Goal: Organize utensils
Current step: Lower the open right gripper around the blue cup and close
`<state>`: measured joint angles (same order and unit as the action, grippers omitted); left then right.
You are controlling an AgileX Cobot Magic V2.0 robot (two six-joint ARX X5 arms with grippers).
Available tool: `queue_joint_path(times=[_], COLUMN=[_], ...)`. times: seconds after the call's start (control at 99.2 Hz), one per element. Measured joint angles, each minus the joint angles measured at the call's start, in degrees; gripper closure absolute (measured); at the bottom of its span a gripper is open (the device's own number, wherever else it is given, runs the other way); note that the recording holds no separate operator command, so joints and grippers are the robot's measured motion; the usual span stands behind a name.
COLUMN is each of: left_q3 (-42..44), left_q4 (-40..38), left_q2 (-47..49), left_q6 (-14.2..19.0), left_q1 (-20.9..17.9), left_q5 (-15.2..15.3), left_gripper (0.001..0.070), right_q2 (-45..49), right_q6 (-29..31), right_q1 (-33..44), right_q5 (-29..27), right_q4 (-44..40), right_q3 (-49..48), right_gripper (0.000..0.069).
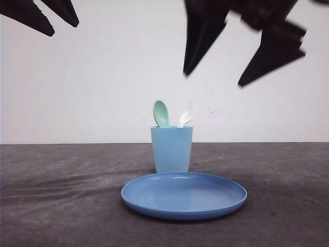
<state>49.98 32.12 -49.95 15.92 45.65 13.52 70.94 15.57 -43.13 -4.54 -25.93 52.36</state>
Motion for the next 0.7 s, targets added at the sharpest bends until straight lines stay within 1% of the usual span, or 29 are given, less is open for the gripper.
queue_joint_path(times=[0.393, 0.545, 0.696], left_q3=[0.0, 0.0, 0.0], left_q4=[0.3, 0.5, 0.5], left_q2=[0.0, 0.0, 0.0], left_q6=[0.0, 0.0, 0.0], left_q1=[0.0, 0.0, 0.0], left_q5=[0.0, 0.0, 0.0], left_gripper=[0.0470, 0.0470, 0.0470], right_q2=[16.3, 19.2, 20.1], right_q6=[4.2, 5.6, 6.6], right_q1=[0.1, 0.8, 1.6], right_q5=[0.0, 0.0, 0.5], right_q4=[11.3, 15.7, 19.7], right_q3=[0.0, 0.0, 0.0], right_gripper=[0.0011, 0.0011, 0.0011])
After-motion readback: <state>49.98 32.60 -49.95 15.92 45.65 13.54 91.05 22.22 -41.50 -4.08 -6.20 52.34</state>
